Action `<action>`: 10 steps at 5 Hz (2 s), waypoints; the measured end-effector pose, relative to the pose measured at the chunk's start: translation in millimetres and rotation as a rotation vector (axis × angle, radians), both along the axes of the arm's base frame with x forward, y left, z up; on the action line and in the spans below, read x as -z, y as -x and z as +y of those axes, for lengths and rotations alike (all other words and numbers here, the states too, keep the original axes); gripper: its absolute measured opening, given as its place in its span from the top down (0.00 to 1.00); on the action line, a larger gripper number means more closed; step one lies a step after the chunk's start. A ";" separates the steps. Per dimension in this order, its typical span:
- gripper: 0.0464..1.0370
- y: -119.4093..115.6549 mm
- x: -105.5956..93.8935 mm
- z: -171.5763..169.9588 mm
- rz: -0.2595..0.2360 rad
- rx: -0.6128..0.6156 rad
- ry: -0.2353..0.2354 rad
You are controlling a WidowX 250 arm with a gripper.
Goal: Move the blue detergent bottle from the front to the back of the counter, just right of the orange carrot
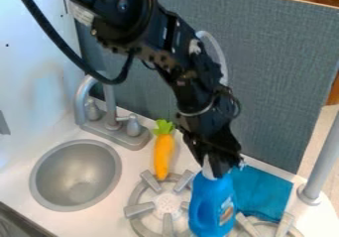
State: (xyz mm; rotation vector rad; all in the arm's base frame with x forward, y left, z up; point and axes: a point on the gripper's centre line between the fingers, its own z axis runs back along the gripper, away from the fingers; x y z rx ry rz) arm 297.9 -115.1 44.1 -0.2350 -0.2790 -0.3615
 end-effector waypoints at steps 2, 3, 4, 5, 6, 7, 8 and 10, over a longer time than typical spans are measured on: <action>0.58 -40.4 -19.0 37.4 -0.073 -0.308 0.036; 0.58 -56.3 -17.1 47.3 -0.096 -0.434 0.025; 0.58 -65.4 -9.6 51.6 -0.102 -0.529 0.030; 0.58 -75.0 1.2 56.5 -0.107 -0.650 0.047; 0.58 -84.0 11.7 61.5 -0.109 -0.746 0.043; 0.58 -90.7 19.8 67.0 -0.121 -0.794 0.023; 0.58 -99.7 25.5 69.3 -0.124 -0.826 0.008; 0.58 -108.7 41.8 73.0 -0.112 -0.862 -0.027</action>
